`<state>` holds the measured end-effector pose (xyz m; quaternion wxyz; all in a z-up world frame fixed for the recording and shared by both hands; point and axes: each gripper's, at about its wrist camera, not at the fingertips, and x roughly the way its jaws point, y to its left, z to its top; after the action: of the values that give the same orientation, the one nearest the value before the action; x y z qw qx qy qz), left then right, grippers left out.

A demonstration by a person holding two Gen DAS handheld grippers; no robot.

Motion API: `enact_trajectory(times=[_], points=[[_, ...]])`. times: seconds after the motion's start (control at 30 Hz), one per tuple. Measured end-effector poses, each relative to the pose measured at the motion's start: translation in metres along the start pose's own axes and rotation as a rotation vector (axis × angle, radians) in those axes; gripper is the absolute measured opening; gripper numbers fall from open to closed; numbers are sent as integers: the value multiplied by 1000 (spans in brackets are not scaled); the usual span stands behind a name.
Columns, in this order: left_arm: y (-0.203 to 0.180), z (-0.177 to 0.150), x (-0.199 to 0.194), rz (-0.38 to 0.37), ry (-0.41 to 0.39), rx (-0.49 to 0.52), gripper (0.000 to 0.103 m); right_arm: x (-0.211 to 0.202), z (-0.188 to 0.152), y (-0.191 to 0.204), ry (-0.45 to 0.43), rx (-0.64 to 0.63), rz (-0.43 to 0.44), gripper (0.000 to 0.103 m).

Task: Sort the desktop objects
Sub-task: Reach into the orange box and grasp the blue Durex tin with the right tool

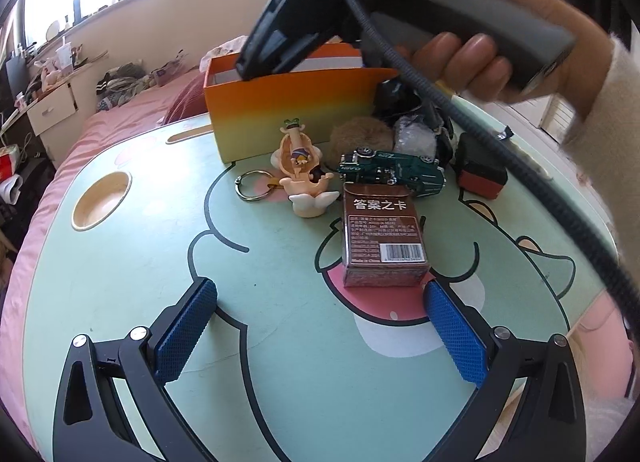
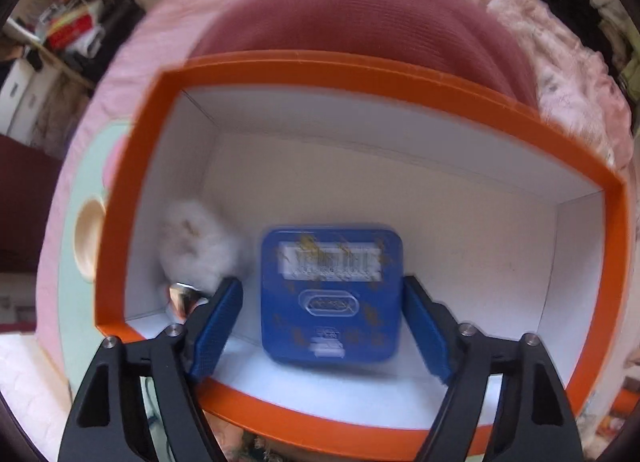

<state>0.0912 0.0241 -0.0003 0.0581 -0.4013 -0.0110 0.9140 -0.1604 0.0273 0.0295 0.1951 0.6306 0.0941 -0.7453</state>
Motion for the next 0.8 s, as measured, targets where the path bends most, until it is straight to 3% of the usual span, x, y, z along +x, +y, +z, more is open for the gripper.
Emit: enact_trajectory(times=[0.13, 0.47, 0.67, 0.8], points=[[1, 1, 0, -2, 0, -1, 103, -6, -8, 2, -50, 20, 27, 67], [-1, 2, 2, -3, 1, 1, 103, -15, -9, -6, -156, 73, 78, 67], [-1, 3, 2, -3, 1, 1, 103, -66, -28, -19, -330, 111, 108, 67], [-1, 2, 2, -4, 1, 1, 103, -111, -72, -21, -476, 87, 120, 67]])
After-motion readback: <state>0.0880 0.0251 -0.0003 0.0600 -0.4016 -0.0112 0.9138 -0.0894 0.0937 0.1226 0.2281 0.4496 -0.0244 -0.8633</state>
